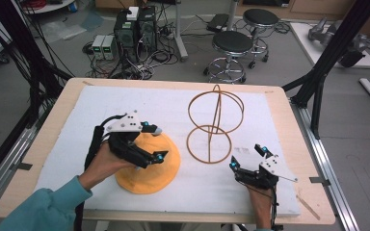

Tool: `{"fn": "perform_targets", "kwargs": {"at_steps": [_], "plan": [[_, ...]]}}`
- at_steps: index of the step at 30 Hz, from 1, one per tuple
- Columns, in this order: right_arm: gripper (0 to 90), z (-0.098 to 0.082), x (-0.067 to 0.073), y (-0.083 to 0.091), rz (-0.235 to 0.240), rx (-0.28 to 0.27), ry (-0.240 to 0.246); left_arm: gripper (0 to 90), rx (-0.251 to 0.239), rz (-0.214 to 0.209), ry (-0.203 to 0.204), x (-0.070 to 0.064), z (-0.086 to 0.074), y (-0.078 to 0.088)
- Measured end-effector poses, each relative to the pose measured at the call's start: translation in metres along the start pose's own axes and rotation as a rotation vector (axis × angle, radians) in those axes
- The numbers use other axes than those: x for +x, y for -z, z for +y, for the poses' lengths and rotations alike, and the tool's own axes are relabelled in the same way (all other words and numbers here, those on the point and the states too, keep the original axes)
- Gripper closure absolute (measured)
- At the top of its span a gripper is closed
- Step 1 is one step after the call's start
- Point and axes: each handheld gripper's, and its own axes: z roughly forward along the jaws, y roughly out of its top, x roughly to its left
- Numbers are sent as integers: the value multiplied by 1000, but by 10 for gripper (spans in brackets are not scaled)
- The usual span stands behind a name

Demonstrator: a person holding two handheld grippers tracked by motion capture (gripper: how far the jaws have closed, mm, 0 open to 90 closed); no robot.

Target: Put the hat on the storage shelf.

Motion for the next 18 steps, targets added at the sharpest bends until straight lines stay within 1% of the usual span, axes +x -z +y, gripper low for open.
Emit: {"fn": "perform_targets", "kwargs": {"at_steps": [1, 4, 6, 7, 9, 11, 12, 14, 16, 18], "plan": [[31, 0, 0, 0, -1, -1, -1, 103, 0, 11, -7, 2, -3, 5], [31, 0, 0, 0, -3, -1, 2, 102, -9, 39, 3, 9, -12, 21], [31, 0, 0, 0, -3, -2, 0, 103, -12, 62, 11, 16, -21, 35], [31, 0, 0, 0, -4, -2, 0, 103, -12, 70, 16, 18, -25, 39], [31, 0, 1, 0, -4, -1, -2, 103, -2, 91, 23, 23, -35, 49], [31, 0, 0, 0, -4, 0, -1, 110, 5, 117, 17, 27, -46, 58], [31, 0, 0, -1, -6, 3, 2, 117, 3, 123, 13, 28, -49, 60], [31, 0, 0, -1, -7, 5, 4, 120, 0, 134, 28, 31, -58, 64], [31, 0, 0, -1, -9, 5, 5, 123, 2, 142, 35, 34, -64, 65], [31, 0, 0, -1, -9, 3, 12, 123, 5, 152, 29, 35, -71, 64]]}}
